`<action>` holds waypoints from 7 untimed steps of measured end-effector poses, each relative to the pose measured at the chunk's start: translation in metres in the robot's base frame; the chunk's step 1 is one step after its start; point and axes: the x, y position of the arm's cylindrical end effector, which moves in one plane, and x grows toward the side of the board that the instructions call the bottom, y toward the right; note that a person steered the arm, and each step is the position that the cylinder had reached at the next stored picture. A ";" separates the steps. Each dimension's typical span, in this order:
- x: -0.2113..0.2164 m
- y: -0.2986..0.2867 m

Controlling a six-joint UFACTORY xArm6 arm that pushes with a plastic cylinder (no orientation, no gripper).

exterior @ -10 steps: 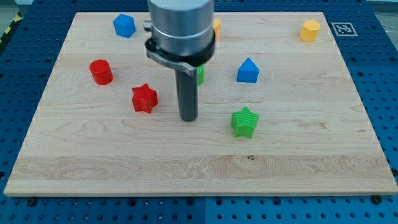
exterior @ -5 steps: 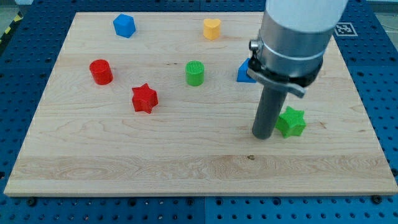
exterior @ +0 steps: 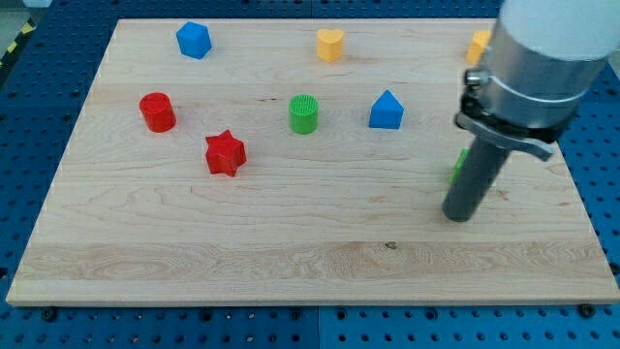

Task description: Slide the green star to the center right of the board

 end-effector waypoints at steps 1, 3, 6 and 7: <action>-0.031 0.018; -0.039 0.073; -0.049 0.079; -0.066 0.082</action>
